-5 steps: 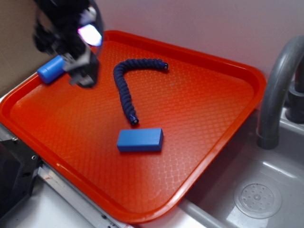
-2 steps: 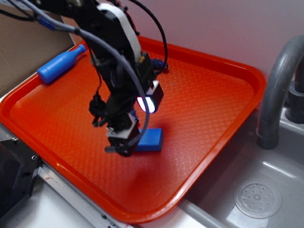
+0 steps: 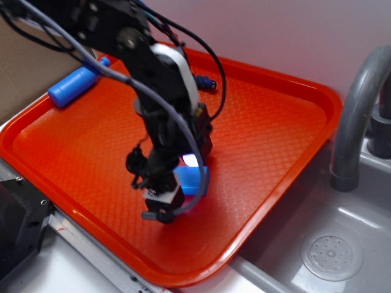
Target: Grab the blue block.
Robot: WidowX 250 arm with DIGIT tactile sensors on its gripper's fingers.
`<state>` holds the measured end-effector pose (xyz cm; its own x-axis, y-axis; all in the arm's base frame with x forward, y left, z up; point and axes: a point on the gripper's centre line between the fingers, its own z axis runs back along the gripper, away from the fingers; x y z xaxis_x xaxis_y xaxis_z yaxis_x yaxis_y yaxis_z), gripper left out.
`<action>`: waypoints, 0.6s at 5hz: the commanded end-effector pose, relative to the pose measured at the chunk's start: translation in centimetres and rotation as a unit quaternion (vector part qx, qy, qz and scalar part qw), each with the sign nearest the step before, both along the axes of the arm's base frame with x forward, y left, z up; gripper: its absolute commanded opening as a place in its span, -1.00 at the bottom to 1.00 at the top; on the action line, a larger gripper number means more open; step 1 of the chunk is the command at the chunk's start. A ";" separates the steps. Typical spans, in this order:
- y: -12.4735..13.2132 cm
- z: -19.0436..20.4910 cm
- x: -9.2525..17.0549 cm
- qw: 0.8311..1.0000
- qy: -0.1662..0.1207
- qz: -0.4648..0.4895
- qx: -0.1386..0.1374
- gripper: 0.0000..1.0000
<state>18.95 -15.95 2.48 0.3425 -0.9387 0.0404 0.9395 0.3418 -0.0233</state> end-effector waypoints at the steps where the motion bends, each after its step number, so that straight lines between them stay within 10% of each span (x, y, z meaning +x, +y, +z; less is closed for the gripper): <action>1: -1.4 -0.5 -1.4 1.000 0.001 -0.003 -0.002 -1.00; 3: -1.6 -0.5 -1.7 1.000 -0.003 0.001 0.003 -1.00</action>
